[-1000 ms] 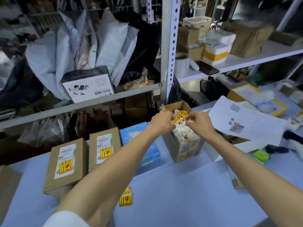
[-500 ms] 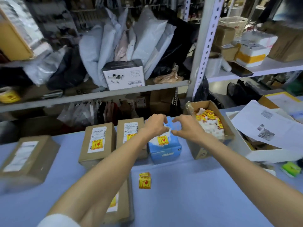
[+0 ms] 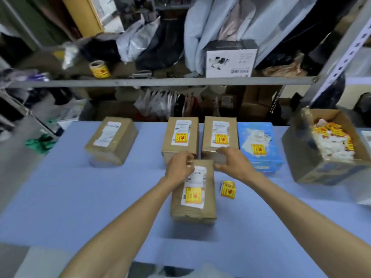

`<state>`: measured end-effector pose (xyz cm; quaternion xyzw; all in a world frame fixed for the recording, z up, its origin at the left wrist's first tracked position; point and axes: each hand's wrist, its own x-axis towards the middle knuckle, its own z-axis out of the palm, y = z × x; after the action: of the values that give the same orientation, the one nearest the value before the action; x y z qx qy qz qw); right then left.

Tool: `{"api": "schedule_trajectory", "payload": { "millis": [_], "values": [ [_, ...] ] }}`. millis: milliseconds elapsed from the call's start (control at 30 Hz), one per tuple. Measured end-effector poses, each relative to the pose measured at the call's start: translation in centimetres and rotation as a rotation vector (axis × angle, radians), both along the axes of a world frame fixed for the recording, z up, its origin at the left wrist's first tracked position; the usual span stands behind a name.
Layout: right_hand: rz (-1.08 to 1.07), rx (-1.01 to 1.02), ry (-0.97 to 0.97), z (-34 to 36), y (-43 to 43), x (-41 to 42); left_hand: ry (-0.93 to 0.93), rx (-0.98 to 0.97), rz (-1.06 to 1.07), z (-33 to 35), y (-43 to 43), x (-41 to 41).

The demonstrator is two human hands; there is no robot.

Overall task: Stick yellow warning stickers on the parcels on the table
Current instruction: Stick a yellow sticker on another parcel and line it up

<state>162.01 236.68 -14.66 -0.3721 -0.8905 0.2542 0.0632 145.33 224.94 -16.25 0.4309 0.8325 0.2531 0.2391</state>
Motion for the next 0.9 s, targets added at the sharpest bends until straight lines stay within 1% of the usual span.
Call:
{"api": "schedule_trajectory", "payload": {
  "millis": [133,233,333,433,533,667,800,900],
  "values": [
    [-0.079,-0.132,0.097,-2.4,-2.7,-0.6,-0.033,0.104,0.120,-2.2,-3.5,-0.7],
    [-0.146,-0.232,0.203,-3.7,-4.6,-0.6,-0.218,0.169,0.216,-3.1,-5.1,-0.4],
    [-0.227,-0.389,0.272,-4.8,-6.7,-0.4,-0.434,0.197,0.275,-4.0,-6.4,0.2],
    [-0.341,-0.470,0.373,-5.6,-8.4,-0.4,-0.532,0.194,0.286,-4.6,-7.4,0.6],
    [-0.395,-0.545,0.399,-6.2,-10.0,-0.4,-0.598,0.145,0.276,-5.2,-8.5,0.9],
    [-0.413,-0.624,0.414,-7.0,-11.5,-0.1,-0.690,0.082,0.223,-5.8,-10.1,0.8],
    [-0.457,-0.679,0.441,-7.5,-12.4,-0.4,-0.840,0.071,0.184,-5.9,-11.5,-0.5],
    [-0.402,-0.735,0.459,-7.8,-13.0,-1.3,-0.854,0.092,0.208,-5.8,-12.6,-1.9]
  ]
}}
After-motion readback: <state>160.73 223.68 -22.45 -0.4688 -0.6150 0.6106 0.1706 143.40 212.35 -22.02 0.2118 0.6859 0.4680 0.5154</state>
